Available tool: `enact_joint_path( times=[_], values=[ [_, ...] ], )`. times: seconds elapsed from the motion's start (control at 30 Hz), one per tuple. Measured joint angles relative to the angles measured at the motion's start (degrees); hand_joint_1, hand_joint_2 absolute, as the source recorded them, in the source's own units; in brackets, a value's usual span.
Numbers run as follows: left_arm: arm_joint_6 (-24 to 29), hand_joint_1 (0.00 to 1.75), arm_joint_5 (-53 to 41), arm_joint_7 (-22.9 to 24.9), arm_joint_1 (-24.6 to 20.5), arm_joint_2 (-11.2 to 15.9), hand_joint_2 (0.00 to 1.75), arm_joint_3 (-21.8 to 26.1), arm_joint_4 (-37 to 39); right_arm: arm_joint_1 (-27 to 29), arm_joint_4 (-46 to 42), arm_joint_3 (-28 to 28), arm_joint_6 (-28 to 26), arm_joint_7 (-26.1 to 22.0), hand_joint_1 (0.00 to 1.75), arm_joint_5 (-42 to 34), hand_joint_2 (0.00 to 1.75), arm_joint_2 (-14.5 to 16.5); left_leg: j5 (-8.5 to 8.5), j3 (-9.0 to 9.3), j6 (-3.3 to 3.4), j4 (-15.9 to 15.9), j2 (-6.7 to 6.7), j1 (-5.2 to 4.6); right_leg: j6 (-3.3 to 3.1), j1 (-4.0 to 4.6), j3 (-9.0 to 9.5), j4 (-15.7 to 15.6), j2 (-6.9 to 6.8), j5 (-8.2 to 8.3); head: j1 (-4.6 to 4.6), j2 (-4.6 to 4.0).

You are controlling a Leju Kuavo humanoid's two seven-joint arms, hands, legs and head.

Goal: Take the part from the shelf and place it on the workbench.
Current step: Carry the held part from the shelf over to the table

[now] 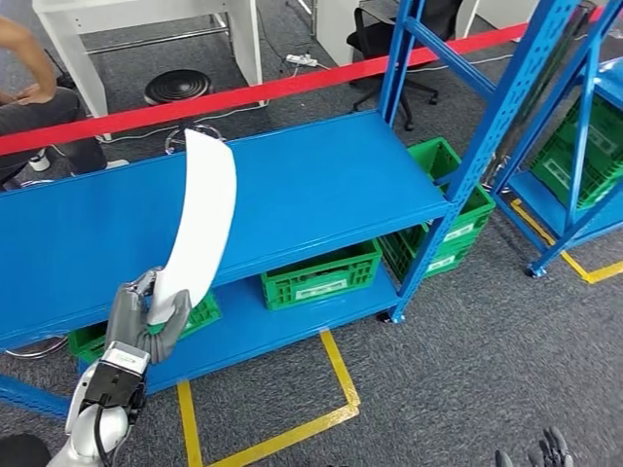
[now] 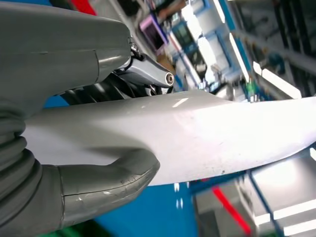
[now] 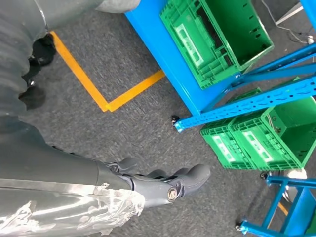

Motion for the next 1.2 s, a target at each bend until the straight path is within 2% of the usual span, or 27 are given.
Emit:
enact_joint_path(
  times=[0.03, 0.07, 0.13, 0.2, 0.23, 0.3, 0.33, 0.37, 0.4, 0.47, 0.5, 0.53, 0.57, 0.6, 0.67, 0.7, 0.77, 0.83, 0.87, 0.9, 0.97, 1.0, 1.03, 1.07, 1.1, 1.13, 1.2],
  values=[
    [-0.4, 1.75, -0.1, 0.3, -0.1, 0.0, 1.75, -0.3, 0.1, 0.0, 0.1, 0.0, 0.0, 0.0, 0.0, 0.0, 1.75, 0.0, 0.47, -0.71, -0.04, 0.1, 0.76, -0.04, 0.13, -0.08, 0.23, 2.0, -0.19, -0.12, 0.01, -0.01],
    [-0.7, 1.75, -0.2, 0.5, -0.3, 0.0, 1.75, -0.6, 0.2, 0.0, 0.2, -0.1, 0.0, 0.0, 0.0, 0.0, 1.75, 0.0, 0.9, -1.43, -0.13, 0.2, 1.5, -0.05, 0.21, -0.14, 1.5, 1.9, -0.34, 0.83, 0.02, -0.01],
    [-1.0, 1.75, -0.3, 0.7, -0.6, 0.0, 1.75, -1.1, 0.3, -0.1, 0.3, -0.1, 0.0, -0.1, 0.0, 0.0, 1.75, 0.0, 1.69, -2.56, -0.48, 0.5, 2.78, -0.09, 0.16, -0.16, 7.1, -4.5, -1.51, 3.27, 0.04, -0.01],
    [-1.1, 1.75, -0.3, 0.9, -0.9, 0.0, 1.75, -1.3, 0.3, -0.4, 0.4, -0.1, -0.1, -0.1, 0.0, 0.0, 1.75, 0.0, 2.5, -3.22, -1.07, 0.6, 3.91, -0.25, -0.32, 0.23, 12.98, -12.9, -3.35, 3.2, -0.02, 0.0],
    [-1.1, 1.75, -0.3, 0.9, -1.1, -0.1, 1.75, -1.3, 0.3, -0.6, 0.5, -0.2, -0.1, -0.2, 0.0, 0.0, 1.75, 0.0, 2.92, -3.37, -1.4, 0.6, 4.47, -0.28, -0.71, 0.48, 14.27, -15.4, -3.81, 2.73, -0.04, 0.0],
    [-1.1, 1.75, -0.3, 0.9, -1.4, -0.1, 1.75, -1.4, 0.3, -0.6, 0.6, -0.3, -0.1, -0.2, 0.0, 0.0, 1.75, 0.1, 3.66, -3.58, -2.04, 0.5, 5.52, -0.24, -1.73, 0.77, 13.77, -16.4, -3.13, 2.93, -0.07, 0.01],
    [-1.1, 1.75, -0.3, 0.9, -1.5, -0.1, 1.75, -1.5, 0.4, -0.6, 0.6, -0.4, -0.1, -0.3, 0.0, 0.0, 1.75, 0.1, 3.33, -3.82, -2.41, 0.8, 5.21, -0.15, -2.23, 0.72, 13.33, -16.5, -2.64, 3.4, -0.04, 0.0],
    [-1.2, 1.75, -0.3, 0.9, -1.6, -0.1, 1.75, -1.6, 0.4, -0.6, 0.7, -0.5, -0.2, -0.3, 0.0, 0.0, 1.75, 0.1, 1.99, -4.24, -2.77, 1.7, 4.17, -0.07, -2.77, 0.6, 12.87, -16.6, -2.2, 3.99, -0.09, -0.01],
    [-1.2, 1.75, -0.3, 0.9, -1.6, -0.1, 1.75, -1.7, 0.4, -0.7, 0.7, -0.6, -0.2, -0.3, 0.0, 0.0, 1.75, 0.1, -0.33, -4.93, -3.08, 3.7, 2.7, -0.01, -3.23, 0.47, 12.31, -16.7, -1.7, 4.72, -0.15, -0.01],
    [-1.2, 1.75, -0.3, 1.0, -1.6, 0.0, 1.75, -1.9, 0.4, -0.8, 0.7, -0.7, -0.2, -0.3, 0.0, 0.0, 1.75, 0.3, -6.23, -6.83, -3.38, 10.6, -0.14, 0.08, -3.63, 0.38, 10.69, -16.6, -0.55, 6.19, -0.24, -0.01],
    [-1.2, 1.75, -0.3, 1.0, -1.6, 0.0, 1.75, -2.0, 0.5, -0.9, 0.7, -0.7, -0.2, -0.3, 0.0, 0.0, 1.75, 0.3, -8.04, -7.51, -3.38, 14.1, -0.69, 0.05, -3.65, 0.39, 9.74, -16.5, 0.11, 6.91, -0.23, -0.01],
    [-1.2, 1.75, -0.3, 1.0, -1.6, 0.0, 1.75, -2.0, 0.5, -0.9, 0.8, -0.7, -0.2, -0.3, 0.0, 0.0, 1.75, 0.3, -8.53, -7.58, -3.32, 16.2, -0.95, 0.01, -3.63, 0.41, 8.78, -16.3, 0.77, 7.58, -0.22, -0.01],
    [-1.2, 1.75, -0.3, 1.0, -1.6, 0.0, 1.75, -2.1, 0.6, -0.8, 0.8, -0.7, -0.2, -0.3, 0.0, 0.0, 1.75, 0.4, -7.75, -6.82, -3.23, 16.5, -1.09, 0.0, -3.58, 0.41, 7.82, -16.2, 1.43, 8.23, -0.23, -0.01],
    [-1.3, 1.75, -0.3, 0.9, -1.6, 0.0, 1.75, -2.1, 0.6, -0.8, 0.9, -0.7, -0.2, -0.3, 0.0, 0.0, 1.75, 0.4, -6.12, -5.07, -3.09, 14.7, -1.29, 0.0, -3.48, 0.39, 6.85, -16.0, 2.12, 8.86, -0.22, -0.01],
    [-1.8, 1.75, -0.1, 0.9, -1.8, 0.1, 1.75, -2.2, 0.6, -0.7, 0.9, -0.7, -0.2, -0.4, 0.0, 0.0, 1.75, 0.4, -3.78, 0.24, -2.69, 7.1, -3.1, 0.11, -3.05, 0.35, 5.08, -15.5, 3.46, 10.08, -0.26, 0.01],
    [-2.2, 1.75, 0.0, 0.9, -1.9, 0.1, 1.75, -2.2, 0.6, -0.6, 0.9, -0.7, -0.2, -0.4, 0.0, 0.0, 1.75, 0.4, -3.6, 2.47, -2.45, 3.5, -4.22, 0.17, -2.78, 0.36, 4.4, -15.4, 4.05, 10.74, -0.23, 0.01],
    [-3.3, 1.75, 0.4, 0.9, -2.1, 0.1, 1.75, -2.4, 0.6, -0.3, 0.9, -0.7, -0.4, -0.6, 0.0, 0.0, 1.75, 0.4, -4.22, 4.08, -2.01, 0.1, -5.46, 0.14, -2.16, 0.37, 3.61, -15.4, 5.05, 12.07, -0.28, 0.0],
    [-4.6, 1.75, 1.0, 0.9, -2.2, 0.1, 1.75, -2.6, 0.7, 0.4, 0.9, -0.6, -1.0, -0.7, 0.0, 0.0, 1.75, 0.5, -3.51, 3.26, -1.36, 0.2, -4.41, 0.18, -1.47, 0.3, 3.06, -15.6, 5.4, 12.81, -0.29, 0.0],
    [-5.2, 1.75, 1.3, 0.9, -2.2, 0.1, 1.75, -2.7, 0.7, 0.8, 0.9, -0.6, -1.4, -0.7, 0.0, 0.0, 1.75, 0.5, -3.02, 2.81, -0.89, 0.3, -3.7, 0.2, -1.14, 0.33, 2.54, -14.9, 4.55, 11.76, -0.15, 0.01],
    [-5.9, 1.75, 1.6, 0.8, -2.3, 0.1, 1.75, -2.9, 0.7, 1.1, 0.9, -0.6, -1.8, -0.7, 0.0, -0.1, 1.75, 0.5, -2.46, 2.29, -0.47, 0.2, -2.93, 0.25, -0.84, 0.35, 1.85, -13.0, 3.31, 9.57, -0.01, 0.01],
    [-7.4, 1.75, 2.8, 0.8, -2.3, 0.1, 1.75, -3.0, 0.8, 1.3, 0.9, -0.6, -2.2, -0.7, 0.0, -0.7, 1.75, 0.5, -1.47, 1.14, -0.07, 0.3, -1.49, 0.12, -0.39, 0.24, 0.09, -6.1, 0.71, 3.35, 0.21, 0.0],
    [-8.2, 1.75, 3.6, 0.8, -2.2, 0.2, 1.75, -3.0, 0.8, 1.4, 0.9, -0.5, -2.2, -0.7, 0.0, -1.2, 1.75, 0.5, -0.96, 0.46, -0.08, 0.3, -0.74, 0.07, -0.21, 0.13, -0.57, -2.1, 0.17, 1.23, 0.21, 0.0],
    [-9.0, 1.75, 4.5, 0.8, -2.2, 0.2, 1.75, -3.0, 0.9, 1.5, 0.9, -0.5, -2.2, -0.7, 0.0, -1.7, 1.75, 0.5, -0.44, -0.28, -0.14, 0.3, 0.05, 0.05, -0.05, 0.02, -0.73, 1.0, -0.11, 0.55, 0.21, 0.0],
    [-9.8, 1.75, 5.4, 0.9, -2.3, 0.2, 1.75, -3.0, 0.9, 1.5, 0.9, -0.5, -2.1, -0.8, 0.0, -1.9, 1.75, 0.5, 0.06, -1.04, -0.24, 0.3, 0.82, 0.04, 0.05, -0.07, -0.08, 2.4, -0.28, 1.24, 0.21, 0.0],
    [-10.5, 1.75, 6.3, 1.1, -2.3, 0.1, 1.75, -3.1, 1.0, 1.6, 1.0, -0.5, -2.1, -0.9, 0.0, -2.0, 1.75, 0.5, 0.6, -1.76, -0.38, 0.3, 1.58, 0.03, 0.1, -0.14, 1.58, 1.8, -0.47, 2.76, 0.22, 0.01],
    [-11.1, 1.75, 7.0, 1.3, -2.3, 0.1, 1.75, -3.1, 1.0, 1.6, 1.0, -0.5, -2.0, -0.9, 0.0, -1.9, 1.75, 0.5, 1.06, -2.34, -0.57, 0.4, 2.22, 0.03, 0.08, -0.19, 4.29, -0.8, -0.92, 4.23, 0.22, 0.01],
    [-11.9, 1.75, 8.5, 1.7, -2.4, 0.0, 1.75, -3.2, 1.0, 1.4, 1.0, -0.5, -1.7, -1.2, 0.0, -1.0, 1.75, 0.5, 1.79, -3.07, -1.13, 0.4, 3.34, -0.06, -0.14, 0.05, 11.28, -9.8, -2.85, 3.98, 0.21, 0.01]
  ],
)
